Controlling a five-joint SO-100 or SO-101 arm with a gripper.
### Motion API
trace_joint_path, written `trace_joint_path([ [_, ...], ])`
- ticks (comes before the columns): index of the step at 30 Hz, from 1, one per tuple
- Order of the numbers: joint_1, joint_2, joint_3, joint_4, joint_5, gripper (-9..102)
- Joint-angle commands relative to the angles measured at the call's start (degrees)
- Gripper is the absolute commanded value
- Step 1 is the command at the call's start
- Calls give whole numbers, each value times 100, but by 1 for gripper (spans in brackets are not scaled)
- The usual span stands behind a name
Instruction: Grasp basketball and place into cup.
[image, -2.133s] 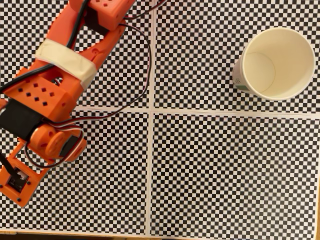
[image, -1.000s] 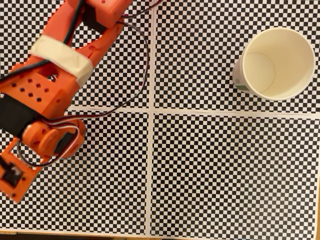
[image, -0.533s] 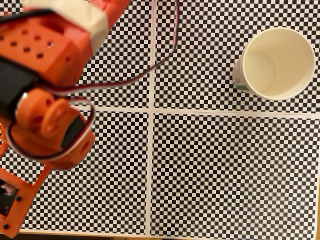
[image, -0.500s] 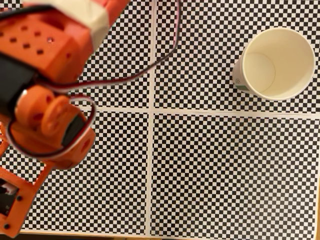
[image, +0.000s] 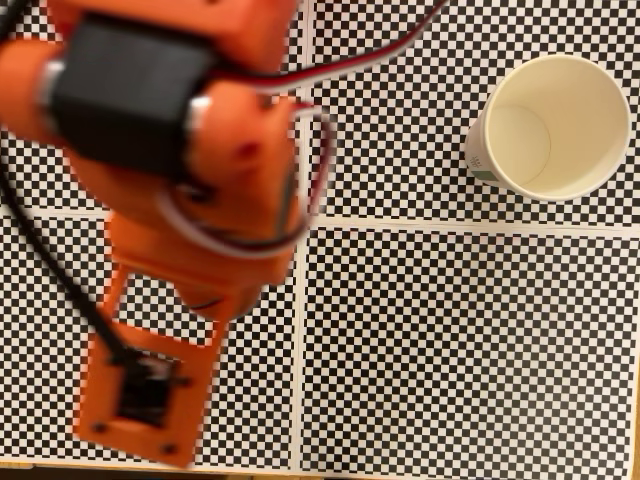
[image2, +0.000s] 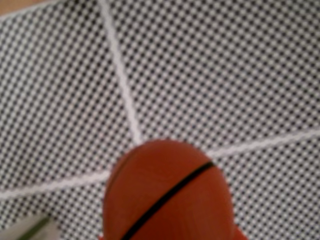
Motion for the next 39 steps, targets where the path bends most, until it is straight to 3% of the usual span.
trace_joint_path([
  [1, -255, 510, 202, -18, -9, 0],
  [39, -3032, 2944, 2364, -26, 1828, 0],
])
